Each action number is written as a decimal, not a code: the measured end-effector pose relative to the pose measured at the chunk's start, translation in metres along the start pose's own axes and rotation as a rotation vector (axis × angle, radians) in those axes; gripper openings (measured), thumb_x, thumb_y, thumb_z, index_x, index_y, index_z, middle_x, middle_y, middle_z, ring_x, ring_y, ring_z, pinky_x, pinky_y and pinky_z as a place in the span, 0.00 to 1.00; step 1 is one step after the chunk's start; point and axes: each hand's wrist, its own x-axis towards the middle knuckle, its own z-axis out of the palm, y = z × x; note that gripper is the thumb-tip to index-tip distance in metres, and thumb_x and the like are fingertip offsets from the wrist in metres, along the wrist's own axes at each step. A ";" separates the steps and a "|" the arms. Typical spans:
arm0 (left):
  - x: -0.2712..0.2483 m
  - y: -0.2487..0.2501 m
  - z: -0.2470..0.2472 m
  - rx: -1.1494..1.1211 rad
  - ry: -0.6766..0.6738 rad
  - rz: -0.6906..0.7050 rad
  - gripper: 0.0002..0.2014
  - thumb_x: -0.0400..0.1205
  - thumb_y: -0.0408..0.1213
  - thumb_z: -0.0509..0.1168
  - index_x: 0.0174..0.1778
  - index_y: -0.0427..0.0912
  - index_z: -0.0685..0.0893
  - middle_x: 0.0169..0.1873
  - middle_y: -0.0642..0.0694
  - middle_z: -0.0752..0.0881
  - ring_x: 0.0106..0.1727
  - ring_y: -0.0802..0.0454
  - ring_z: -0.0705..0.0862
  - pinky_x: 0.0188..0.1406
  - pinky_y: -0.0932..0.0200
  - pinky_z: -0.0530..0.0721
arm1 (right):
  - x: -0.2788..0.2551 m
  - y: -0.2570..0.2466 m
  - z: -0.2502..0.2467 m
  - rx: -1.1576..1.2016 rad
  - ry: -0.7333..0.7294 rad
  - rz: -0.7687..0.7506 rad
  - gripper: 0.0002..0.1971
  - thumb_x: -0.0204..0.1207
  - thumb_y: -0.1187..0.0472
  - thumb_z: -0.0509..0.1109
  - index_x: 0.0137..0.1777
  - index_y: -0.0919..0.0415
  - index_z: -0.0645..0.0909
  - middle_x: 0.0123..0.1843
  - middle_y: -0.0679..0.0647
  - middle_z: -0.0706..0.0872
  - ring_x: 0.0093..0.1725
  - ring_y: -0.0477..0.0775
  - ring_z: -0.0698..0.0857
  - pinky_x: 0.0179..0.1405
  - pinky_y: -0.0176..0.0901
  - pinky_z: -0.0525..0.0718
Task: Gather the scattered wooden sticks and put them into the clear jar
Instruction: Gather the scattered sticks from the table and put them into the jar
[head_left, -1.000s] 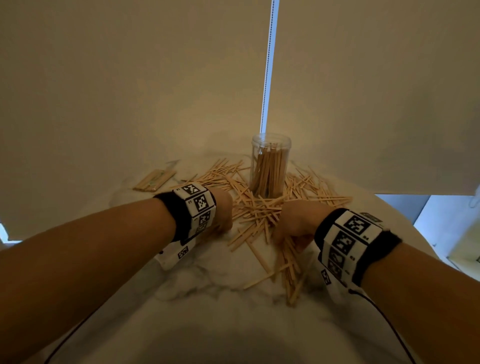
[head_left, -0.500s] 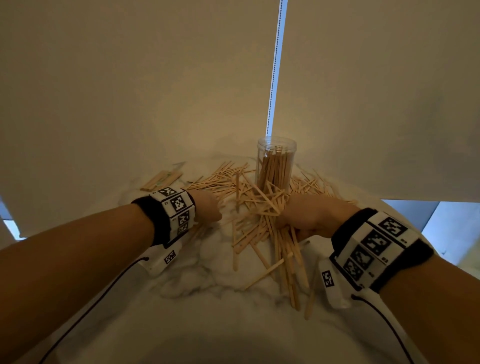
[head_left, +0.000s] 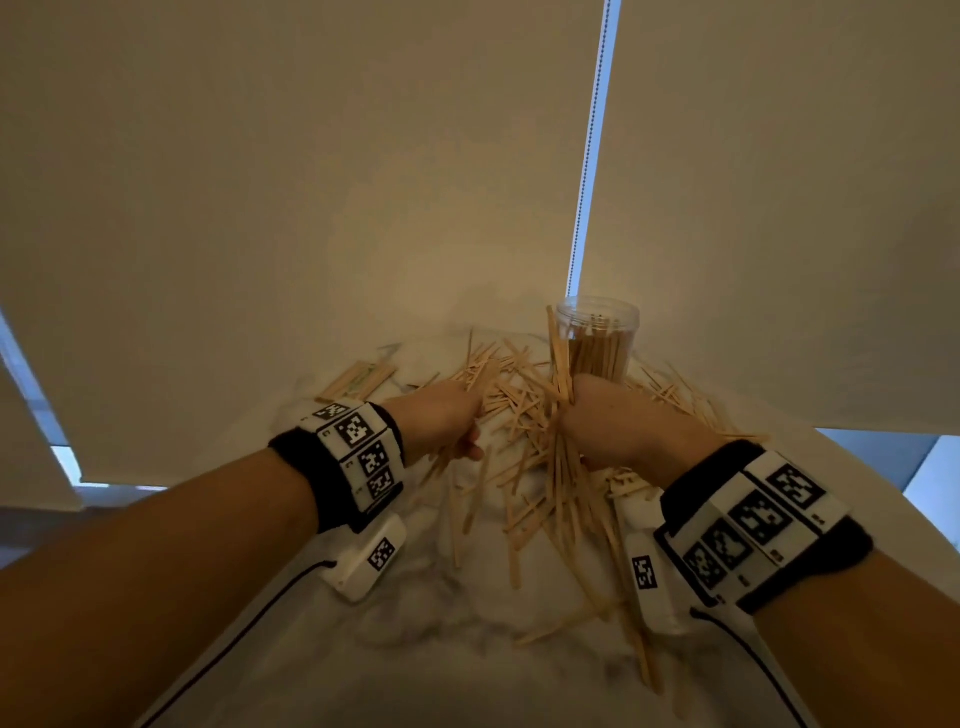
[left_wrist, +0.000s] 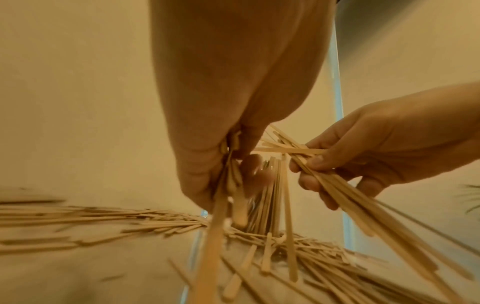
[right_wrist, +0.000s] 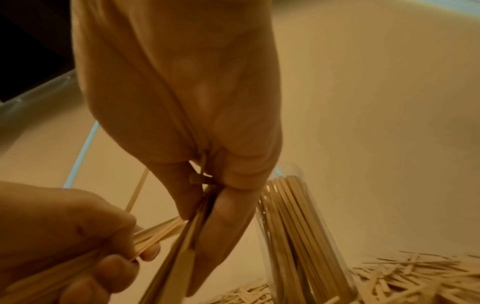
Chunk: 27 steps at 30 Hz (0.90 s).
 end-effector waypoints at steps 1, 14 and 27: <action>0.001 0.004 0.003 -0.041 -0.002 0.024 0.12 0.89 0.31 0.49 0.42 0.38 0.74 0.33 0.41 0.77 0.29 0.47 0.77 0.45 0.44 0.83 | 0.009 0.005 0.001 0.020 0.013 -0.025 0.15 0.85 0.62 0.61 0.62 0.72 0.81 0.52 0.63 0.86 0.47 0.62 0.85 0.47 0.50 0.86; 0.038 0.055 0.011 -0.172 0.099 0.358 0.29 0.81 0.66 0.64 0.55 0.40 0.87 0.44 0.39 0.88 0.34 0.50 0.80 0.37 0.53 0.79 | 0.051 -0.025 -0.020 0.074 0.128 -0.242 0.11 0.84 0.67 0.61 0.64 0.67 0.75 0.40 0.51 0.81 0.35 0.45 0.80 0.29 0.36 0.80; 0.089 0.055 0.012 -0.623 0.184 0.333 0.11 0.92 0.42 0.54 0.60 0.39 0.76 0.39 0.45 0.88 0.41 0.48 0.89 0.34 0.54 0.86 | 0.063 -0.023 -0.001 0.076 0.199 -0.362 0.15 0.87 0.59 0.59 0.70 0.56 0.79 0.56 0.54 0.88 0.52 0.53 0.87 0.53 0.47 0.86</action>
